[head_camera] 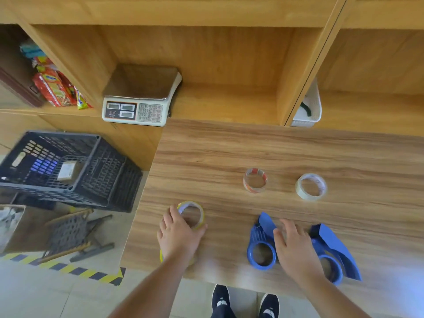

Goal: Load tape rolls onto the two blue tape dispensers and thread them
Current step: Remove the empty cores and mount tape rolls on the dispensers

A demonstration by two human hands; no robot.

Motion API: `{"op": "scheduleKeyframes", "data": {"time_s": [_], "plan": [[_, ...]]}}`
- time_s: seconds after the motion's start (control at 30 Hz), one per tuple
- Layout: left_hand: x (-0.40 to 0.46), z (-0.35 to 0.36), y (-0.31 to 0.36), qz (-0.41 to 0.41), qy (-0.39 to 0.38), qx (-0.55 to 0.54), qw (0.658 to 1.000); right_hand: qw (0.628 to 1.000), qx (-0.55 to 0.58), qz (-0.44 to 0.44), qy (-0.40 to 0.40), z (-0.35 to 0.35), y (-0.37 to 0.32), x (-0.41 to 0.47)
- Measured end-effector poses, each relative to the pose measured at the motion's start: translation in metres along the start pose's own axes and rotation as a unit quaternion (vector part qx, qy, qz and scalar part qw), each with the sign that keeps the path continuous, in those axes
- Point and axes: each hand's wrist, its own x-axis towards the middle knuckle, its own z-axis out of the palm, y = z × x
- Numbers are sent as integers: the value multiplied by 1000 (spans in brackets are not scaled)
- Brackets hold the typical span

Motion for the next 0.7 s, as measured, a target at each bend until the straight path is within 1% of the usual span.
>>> {"op": "scheduleKeyframes", "data": {"time_s": [0.07,0.13,0.37,0.6,0.7], "plan": [[5,1,-8,-35,-7,-14,999,1000,-7,2,-1,4,1,-1],[9,4,-12,-52,-21,-21,998,1000,-6,7,2,7,2,-1],[21,13,0,-54,-59,-4,997,1000,-5,18,-1,11,6,-2],[23,16,3,-58,-57,-8,997,1000,8,28,-10,9,7,-2],[20,14,6,-42,-50,-16,998,1000,13,27,-10,7,8,-4]]}}
